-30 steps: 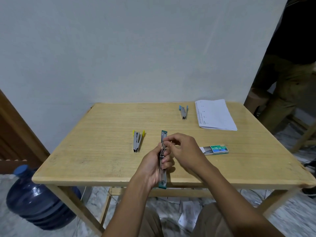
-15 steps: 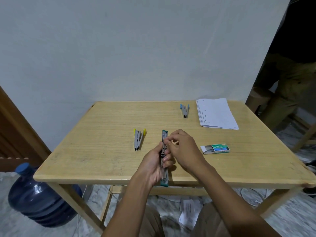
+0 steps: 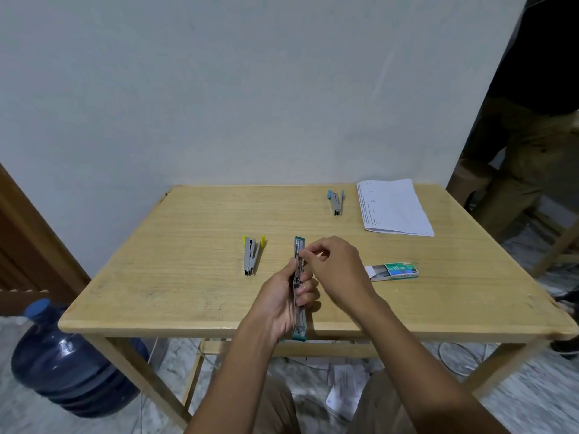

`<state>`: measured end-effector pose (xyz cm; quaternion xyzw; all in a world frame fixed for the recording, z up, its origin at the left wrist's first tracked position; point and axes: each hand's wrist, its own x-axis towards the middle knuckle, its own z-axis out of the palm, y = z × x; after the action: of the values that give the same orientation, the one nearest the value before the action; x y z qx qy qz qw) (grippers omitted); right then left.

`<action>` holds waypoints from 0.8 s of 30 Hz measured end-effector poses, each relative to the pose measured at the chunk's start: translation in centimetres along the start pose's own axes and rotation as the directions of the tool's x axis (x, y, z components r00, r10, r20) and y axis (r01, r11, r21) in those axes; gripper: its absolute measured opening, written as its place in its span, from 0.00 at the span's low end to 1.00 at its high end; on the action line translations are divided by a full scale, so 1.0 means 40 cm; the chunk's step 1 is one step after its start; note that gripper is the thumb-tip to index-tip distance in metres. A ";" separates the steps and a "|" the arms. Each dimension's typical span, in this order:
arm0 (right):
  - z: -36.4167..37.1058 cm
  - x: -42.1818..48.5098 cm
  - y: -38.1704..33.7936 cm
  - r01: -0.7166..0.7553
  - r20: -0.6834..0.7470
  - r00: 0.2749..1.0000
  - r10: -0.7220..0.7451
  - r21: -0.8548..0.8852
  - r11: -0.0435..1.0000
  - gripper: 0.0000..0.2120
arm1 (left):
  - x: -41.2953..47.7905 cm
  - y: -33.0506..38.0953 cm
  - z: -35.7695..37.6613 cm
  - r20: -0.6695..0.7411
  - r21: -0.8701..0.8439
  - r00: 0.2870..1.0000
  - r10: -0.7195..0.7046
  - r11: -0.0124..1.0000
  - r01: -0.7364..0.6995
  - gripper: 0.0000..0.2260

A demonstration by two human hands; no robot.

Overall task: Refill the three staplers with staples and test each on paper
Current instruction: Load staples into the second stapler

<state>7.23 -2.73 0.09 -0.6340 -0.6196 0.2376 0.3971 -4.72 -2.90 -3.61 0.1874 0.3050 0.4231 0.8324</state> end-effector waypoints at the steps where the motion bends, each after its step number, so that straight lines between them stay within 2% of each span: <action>1: -0.003 -0.003 0.005 0.004 0.000 1.000 -0.004 0.000 1.000 0.05 | -0.002 0.001 -0.002 -0.001 -0.007 1.000 -0.010 1.000 0.010 0.22; 3: -0.015 -0.014 0.016 0.044 0.000 0.999 -0.044 0.033 0.998 0.08 | -0.004 0.004 -0.001 -0.008 -0.033 1.000 -0.011 0.999 0.011 0.19; 6: -0.034 -0.044 0.029 0.155 0.115 0.980 -0.162 0.061 0.986 0.01 | -0.015 0.009 0.011 -0.046 -0.048 0.998 0.041 0.998 -0.043 0.15; 10: -0.058 -0.084 0.041 0.302 0.376 0.881 -0.288 0.021 0.953 0.14 | -0.022 0.015 0.014 -0.070 -0.108 0.996 0.064 0.992 -0.071 0.13; 12: -0.074 -0.096 0.043 0.327 0.471 0.831 -0.297 0.020 0.945 0.22 | -0.022 0.016 0.016 -0.040 -0.162 0.997 0.062 0.984 -0.068 0.12; 14: -0.084 -0.105 0.048 0.378 0.543 0.791 -0.282 -0.071 0.923 0.31 | -0.021 0.016 0.017 -0.020 -0.211 0.997 0.078 0.974 -0.080 0.13; 16: -0.088 -0.107 0.052 0.426 0.539 0.783 -0.312 -0.099 0.899 0.29 | -0.019 0.018 0.014 -0.023 -0.206 0.995 0.099 0.973 -0.102 0.13; 20: -0.107 -0.094 0.060 0.442 0.356 0.822 -0.444 0.093 0.892 0.16 | -0.015 0.018 0.013 -0.037 -0.208 0.992 0.119 0.970 -0.124 0.13; 24: -0.123 -0.072 0.045 0.355 0.173 0.904 -0.391 0.204 0.912 0.12 | -0.030 0.013 0.022 0.050 -0.146 0.996 0.070 0.987 -0.062 0.16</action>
<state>11.88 -6.42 0.92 -0.4387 -0.7460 0.2740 0.4195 -4.98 -3.61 -2.24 0.1484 0.2442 0.4660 0.8374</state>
